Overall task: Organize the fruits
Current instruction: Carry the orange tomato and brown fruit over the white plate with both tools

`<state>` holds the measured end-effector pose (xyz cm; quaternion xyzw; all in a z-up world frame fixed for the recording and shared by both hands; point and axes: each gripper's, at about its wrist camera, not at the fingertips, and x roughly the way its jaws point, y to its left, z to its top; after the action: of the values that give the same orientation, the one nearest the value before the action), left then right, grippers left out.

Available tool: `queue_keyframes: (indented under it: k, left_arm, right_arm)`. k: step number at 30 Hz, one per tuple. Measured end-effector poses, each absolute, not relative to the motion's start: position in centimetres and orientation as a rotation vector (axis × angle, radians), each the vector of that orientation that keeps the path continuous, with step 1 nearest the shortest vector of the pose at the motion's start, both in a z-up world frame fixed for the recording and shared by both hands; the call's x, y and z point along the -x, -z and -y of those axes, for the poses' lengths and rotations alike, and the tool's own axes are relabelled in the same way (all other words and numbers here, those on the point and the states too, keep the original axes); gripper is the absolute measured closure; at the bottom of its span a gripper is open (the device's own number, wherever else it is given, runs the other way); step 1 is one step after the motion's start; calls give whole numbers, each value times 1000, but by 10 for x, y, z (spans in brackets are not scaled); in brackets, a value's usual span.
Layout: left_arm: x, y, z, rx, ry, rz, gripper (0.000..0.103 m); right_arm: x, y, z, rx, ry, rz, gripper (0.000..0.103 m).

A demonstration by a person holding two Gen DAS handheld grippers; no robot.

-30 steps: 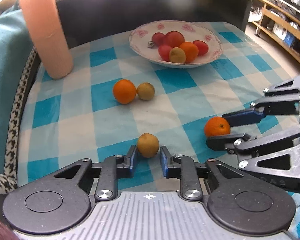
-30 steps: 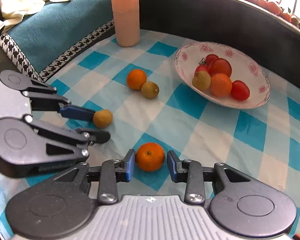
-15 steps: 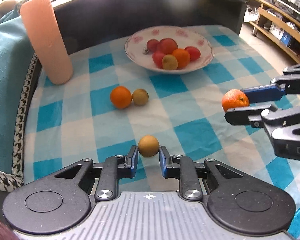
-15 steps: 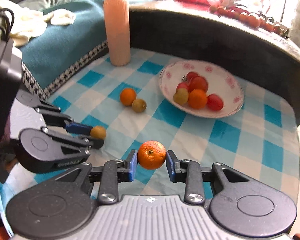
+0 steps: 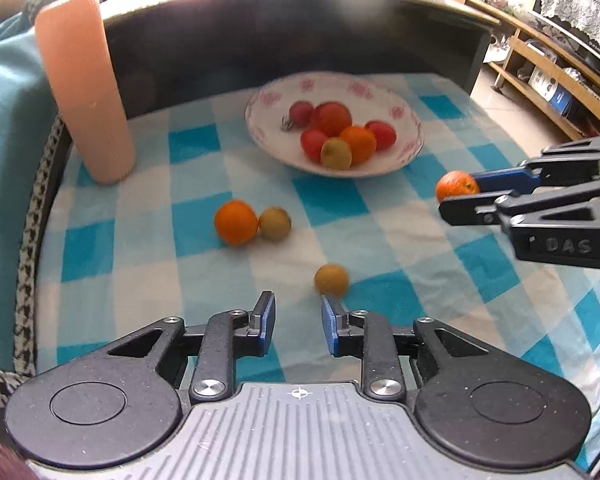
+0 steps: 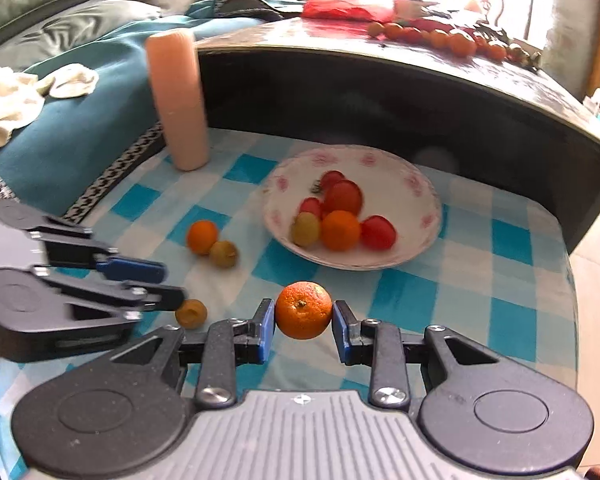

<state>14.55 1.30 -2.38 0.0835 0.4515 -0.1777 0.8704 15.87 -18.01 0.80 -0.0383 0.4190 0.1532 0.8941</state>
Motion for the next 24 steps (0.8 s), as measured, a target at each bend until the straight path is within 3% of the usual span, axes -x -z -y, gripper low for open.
queue_keyframes:
  k: [5,7,10,24]
  left_arm:
    - [-148,30,5,-170,411,-942,67]
    - [-149,32,14,-193,424,-941,58]
    - [-147,42,25,-205,451,-960,55]
    - [-147,49,39,-246,446,-960,66]
  right_arm:
    - [-158,-6,178,83,-323,-877,57]
    - [-155,-8,175,89,-332,-870,57]
    - [-153,-9,176,97,-333,-865,57]
    - [-156,-4,185,105,-318,-882,57]
